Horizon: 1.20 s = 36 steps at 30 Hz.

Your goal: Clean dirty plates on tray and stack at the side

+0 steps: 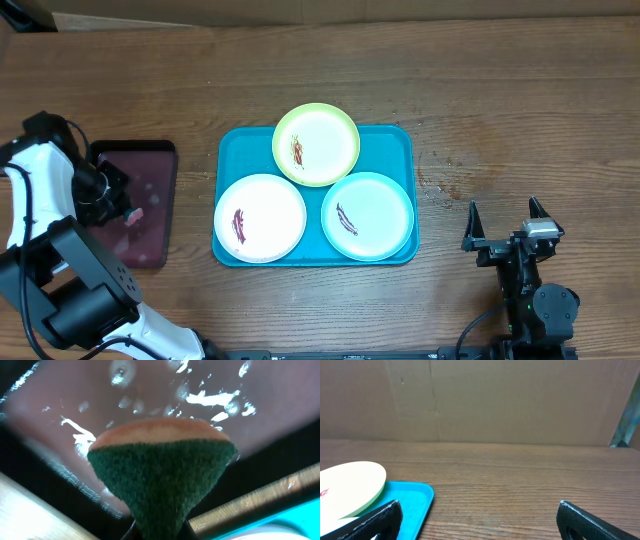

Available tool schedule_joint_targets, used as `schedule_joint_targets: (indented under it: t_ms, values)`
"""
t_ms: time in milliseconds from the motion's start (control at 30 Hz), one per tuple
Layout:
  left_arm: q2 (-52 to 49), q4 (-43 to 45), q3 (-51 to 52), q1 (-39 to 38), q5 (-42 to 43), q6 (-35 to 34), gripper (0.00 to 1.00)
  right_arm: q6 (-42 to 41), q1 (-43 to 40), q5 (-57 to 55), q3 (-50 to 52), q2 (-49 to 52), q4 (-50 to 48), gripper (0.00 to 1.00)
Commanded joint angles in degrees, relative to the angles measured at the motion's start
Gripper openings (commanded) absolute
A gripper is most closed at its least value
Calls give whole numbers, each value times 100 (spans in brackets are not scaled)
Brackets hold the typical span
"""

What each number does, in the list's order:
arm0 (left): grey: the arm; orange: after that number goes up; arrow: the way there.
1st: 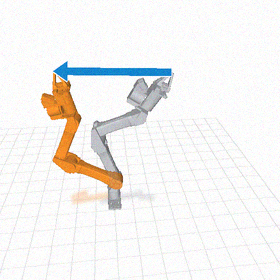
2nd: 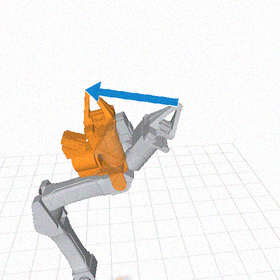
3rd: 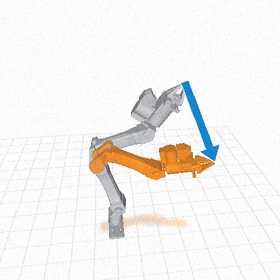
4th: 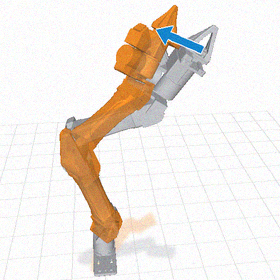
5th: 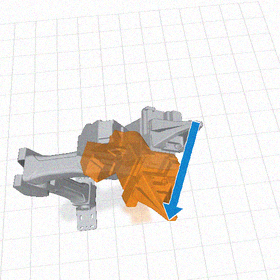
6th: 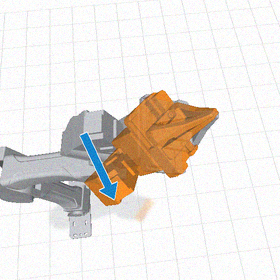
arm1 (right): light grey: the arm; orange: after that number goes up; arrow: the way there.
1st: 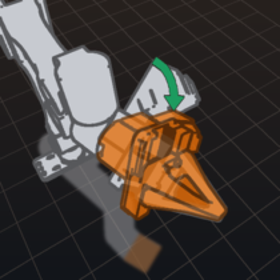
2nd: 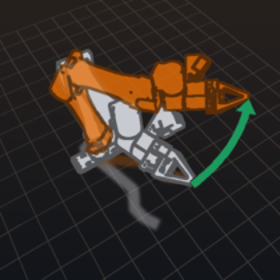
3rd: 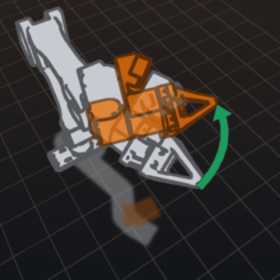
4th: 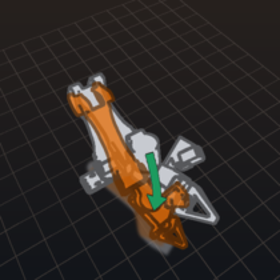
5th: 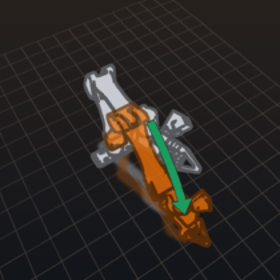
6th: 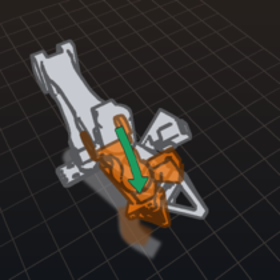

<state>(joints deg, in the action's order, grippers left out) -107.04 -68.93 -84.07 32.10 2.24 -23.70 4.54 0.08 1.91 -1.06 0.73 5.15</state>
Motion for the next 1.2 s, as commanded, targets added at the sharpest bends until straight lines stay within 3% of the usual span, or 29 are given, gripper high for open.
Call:
schedule_joint_targets:
  t_ms: [0, 167, 267, 400, 533, 867, 1167]
  values:
    - [109, -553, -1064, 79, -125, 186, 4, 0, -11, -57, 59, -57, -35, 100]
    - [120, -905, -1814, 28, -293, 175, 4, 0, -11, -59, 59, -57, -35, 100]
    - [72, -114, -1056, -92, -623, -125, 4, 0, -11, -59, 59, -57, -33, 100]
    - [-85, 1012, 131, -98, -103, -111, 4, 0, -11, -57, 59, -57, -35, 100]
    - [-160, 1152, 302, 4, 334, 46, 4, 0, -11, -59, 59, -57, -35, 100]
    - [470, -979, -2308, -177, 686, 402, 4, 0, -11, -57, 59, -57, -33, 100]
    - [997, -1687, -2186, -1569, 811, 448, 4, 0, -11, -59, 59, -57, -35, 100]
